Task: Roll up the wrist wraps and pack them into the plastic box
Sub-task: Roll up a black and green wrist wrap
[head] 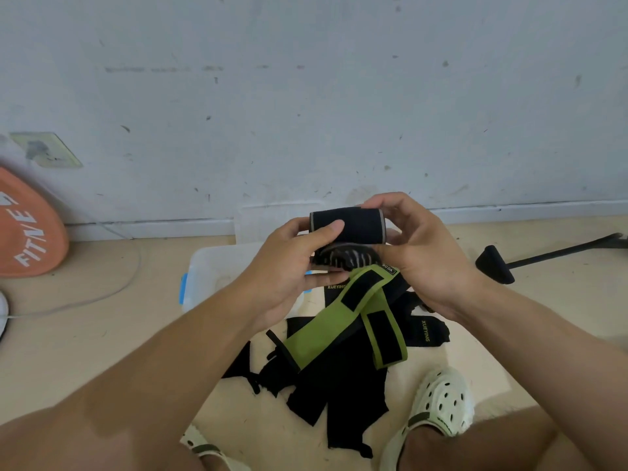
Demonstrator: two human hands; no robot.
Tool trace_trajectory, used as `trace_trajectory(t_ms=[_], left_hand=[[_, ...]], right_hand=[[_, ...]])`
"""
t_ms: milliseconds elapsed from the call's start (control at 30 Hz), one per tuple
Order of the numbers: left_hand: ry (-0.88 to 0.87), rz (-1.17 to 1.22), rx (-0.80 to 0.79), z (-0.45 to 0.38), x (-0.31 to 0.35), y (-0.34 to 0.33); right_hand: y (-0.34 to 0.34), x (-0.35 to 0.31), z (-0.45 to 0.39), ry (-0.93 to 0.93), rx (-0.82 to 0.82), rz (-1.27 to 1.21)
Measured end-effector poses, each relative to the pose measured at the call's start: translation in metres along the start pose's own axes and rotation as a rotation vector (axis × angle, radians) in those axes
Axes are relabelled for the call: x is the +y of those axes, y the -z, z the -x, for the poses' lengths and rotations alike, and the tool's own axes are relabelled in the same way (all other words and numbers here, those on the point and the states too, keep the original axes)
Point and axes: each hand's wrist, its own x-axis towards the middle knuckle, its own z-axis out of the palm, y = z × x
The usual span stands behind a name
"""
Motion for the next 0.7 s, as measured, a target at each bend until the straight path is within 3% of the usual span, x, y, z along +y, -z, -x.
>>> trace_trajectory(t_ms=[167, 533, 700], left_hand=[[0.003, 0.034, 0.025, -0.0009, 0.0006, 0.0016], [-0.138, -0.166, 0.040, -0.0002, -0.0031, 0.0037], [-0.090, -0.012, 0.040, -0.0026, -0.0031, 0.0013]], right_hand=[[0.0027, -0.0021, -0.0023, -0.008, -0.029, 0.013], [0.0031, -0.0031, -0.0031, -0.326, -0.077, -0.178], [0.0001, -0.0006, -0.0013, -0.216, -0.014, -0.162]])
